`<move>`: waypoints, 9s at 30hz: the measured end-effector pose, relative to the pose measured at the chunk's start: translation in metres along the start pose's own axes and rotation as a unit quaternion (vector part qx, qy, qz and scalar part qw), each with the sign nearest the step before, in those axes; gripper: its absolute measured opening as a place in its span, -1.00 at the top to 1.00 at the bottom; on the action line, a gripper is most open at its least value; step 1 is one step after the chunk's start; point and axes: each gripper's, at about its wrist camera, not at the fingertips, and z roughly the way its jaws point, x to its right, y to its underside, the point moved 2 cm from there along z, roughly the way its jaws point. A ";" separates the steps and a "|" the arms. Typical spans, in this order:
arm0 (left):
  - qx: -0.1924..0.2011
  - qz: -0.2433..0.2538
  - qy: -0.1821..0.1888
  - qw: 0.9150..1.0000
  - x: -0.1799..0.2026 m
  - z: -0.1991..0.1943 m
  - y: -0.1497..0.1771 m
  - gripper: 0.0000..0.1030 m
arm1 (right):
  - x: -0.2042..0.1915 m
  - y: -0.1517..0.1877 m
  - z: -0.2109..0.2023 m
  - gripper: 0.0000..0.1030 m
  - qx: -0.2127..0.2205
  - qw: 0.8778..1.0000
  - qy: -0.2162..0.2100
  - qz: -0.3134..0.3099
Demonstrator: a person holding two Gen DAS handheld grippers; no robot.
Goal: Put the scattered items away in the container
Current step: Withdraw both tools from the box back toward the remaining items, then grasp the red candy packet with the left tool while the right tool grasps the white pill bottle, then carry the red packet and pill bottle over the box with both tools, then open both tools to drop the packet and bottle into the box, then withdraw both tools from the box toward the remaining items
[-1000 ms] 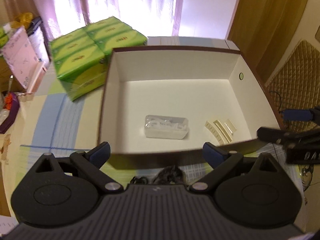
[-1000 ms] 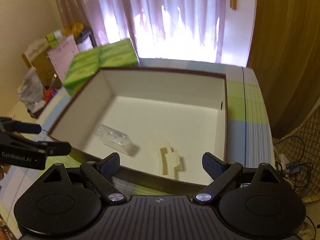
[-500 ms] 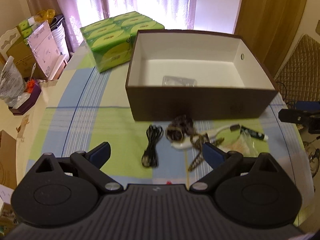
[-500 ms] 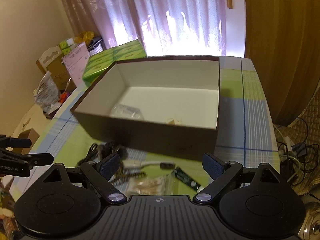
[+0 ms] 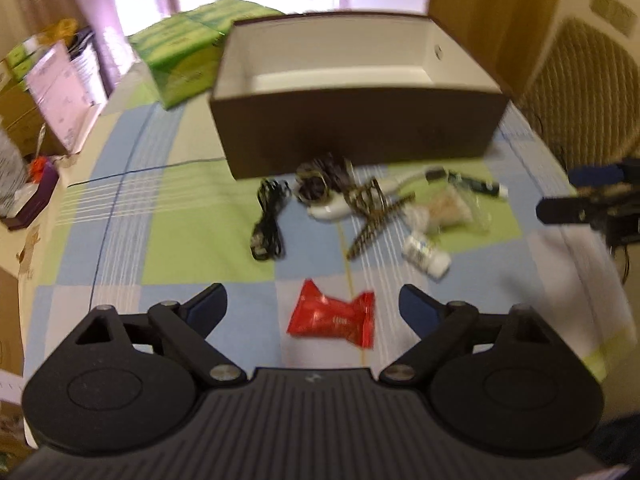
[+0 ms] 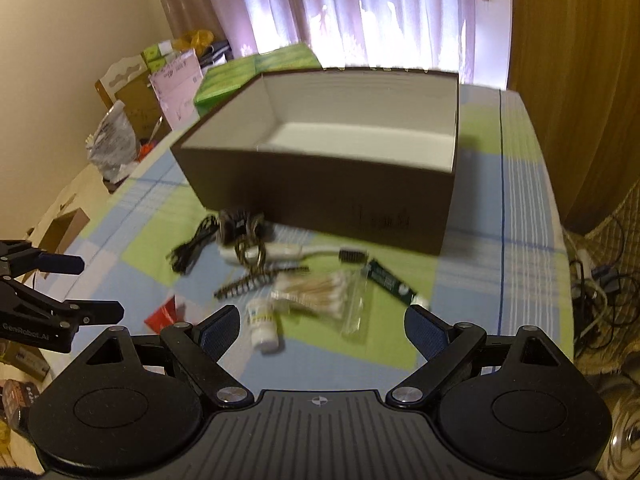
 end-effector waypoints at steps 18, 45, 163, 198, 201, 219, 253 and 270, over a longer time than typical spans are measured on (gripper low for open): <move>-0.014 0.071 0.037 0.997 0.008 0.062 0.023 -0.41 | 0.004 0.029 0.038 -0.84 -0.041 0.999 0.020 0.009; -0.018 0.033 0.057 0.998 -0.034 0.068 0.014 0.60 | -0.047 0.021 0.088 -0.18 -0.040 0.997 -0.030 -0.052; -0.112 0.026 0.142 0.983 -0.035 0.258 -0.270 0.32 | 0.067 -0.207 0.234 0.42 -0.109 0.987 0.105 -0.059; -0.089 0.069 0.052 0.992 -0.029 0.185 -0.245 -0.62 | 0.050 -0.184 0.163 -1.00 -0.082 0.993 0.065 -0.055; -0.079 0.070 0.052 0.993 -0.028 0.172 -0.242 -0.62 | 0.048 -0.182 0.153 -1.00 -0.074 0.994 0.066 -0.052; 0.009 0.077 0.023 0.997 -0.014 0.077 -0.210 -0.62 | 0.025 -0.164 0.079 -1.00 -0.001 0.997 0.064 -0.050; -0.027 0.058 0.038 0.997 -0.035 0.050 -0.061 -0.38 | 0.011 -0.047 0.034 -1.00 -0.004 0.999 0.004 -0.043; -0.050 0.057 0.033 0.997 -0.047 0.071 -0.041 -0.21 | 0.030 -0.012 0.055 -0.92 -0.017 0.999 -0.009 -0.040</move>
